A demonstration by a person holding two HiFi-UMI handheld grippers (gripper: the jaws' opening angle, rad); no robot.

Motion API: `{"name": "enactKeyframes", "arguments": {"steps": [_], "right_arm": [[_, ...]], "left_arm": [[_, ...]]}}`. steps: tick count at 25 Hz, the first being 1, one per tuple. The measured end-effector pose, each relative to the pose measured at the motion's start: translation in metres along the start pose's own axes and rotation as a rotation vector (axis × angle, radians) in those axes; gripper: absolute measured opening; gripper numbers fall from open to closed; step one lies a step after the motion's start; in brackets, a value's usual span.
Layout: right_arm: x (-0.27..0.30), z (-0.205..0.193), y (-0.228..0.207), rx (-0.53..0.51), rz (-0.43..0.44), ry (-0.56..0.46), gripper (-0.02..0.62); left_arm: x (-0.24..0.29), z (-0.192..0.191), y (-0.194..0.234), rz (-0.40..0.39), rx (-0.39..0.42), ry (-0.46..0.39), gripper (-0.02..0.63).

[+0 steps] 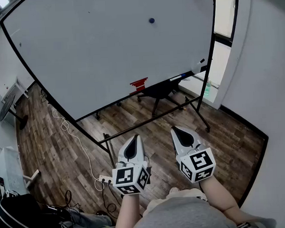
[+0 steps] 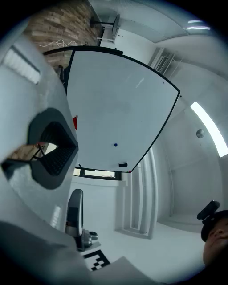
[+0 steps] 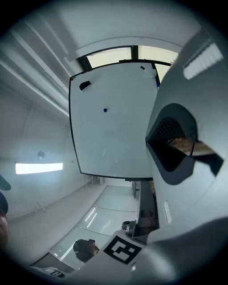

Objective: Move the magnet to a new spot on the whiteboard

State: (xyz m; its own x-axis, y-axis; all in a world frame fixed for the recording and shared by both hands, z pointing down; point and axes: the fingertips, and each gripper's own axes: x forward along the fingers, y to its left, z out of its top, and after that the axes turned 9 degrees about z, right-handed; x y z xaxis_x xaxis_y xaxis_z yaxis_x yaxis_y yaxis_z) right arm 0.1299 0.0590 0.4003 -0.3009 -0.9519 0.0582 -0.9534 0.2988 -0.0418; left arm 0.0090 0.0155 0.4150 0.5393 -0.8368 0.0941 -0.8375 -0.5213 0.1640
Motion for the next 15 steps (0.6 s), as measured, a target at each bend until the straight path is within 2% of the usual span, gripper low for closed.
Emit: {"name": "enactKeyframes", "arguments": {"steps": [9, 15], "right_arm": [[0.004, 0.000, -0.016, 0.026, 0.018, -0.001, -0.001], [0.008, -0.001, -0.029, -0.008, 0.073, 0.019, 0.002]], "left_arm": [[0.017, -0.008, -0.014, -0.024, -0.013, 0.034, 0.003], [0.033, -0.009, -0.029, -0.011, 0.000, 0.033, 0.003]]}}
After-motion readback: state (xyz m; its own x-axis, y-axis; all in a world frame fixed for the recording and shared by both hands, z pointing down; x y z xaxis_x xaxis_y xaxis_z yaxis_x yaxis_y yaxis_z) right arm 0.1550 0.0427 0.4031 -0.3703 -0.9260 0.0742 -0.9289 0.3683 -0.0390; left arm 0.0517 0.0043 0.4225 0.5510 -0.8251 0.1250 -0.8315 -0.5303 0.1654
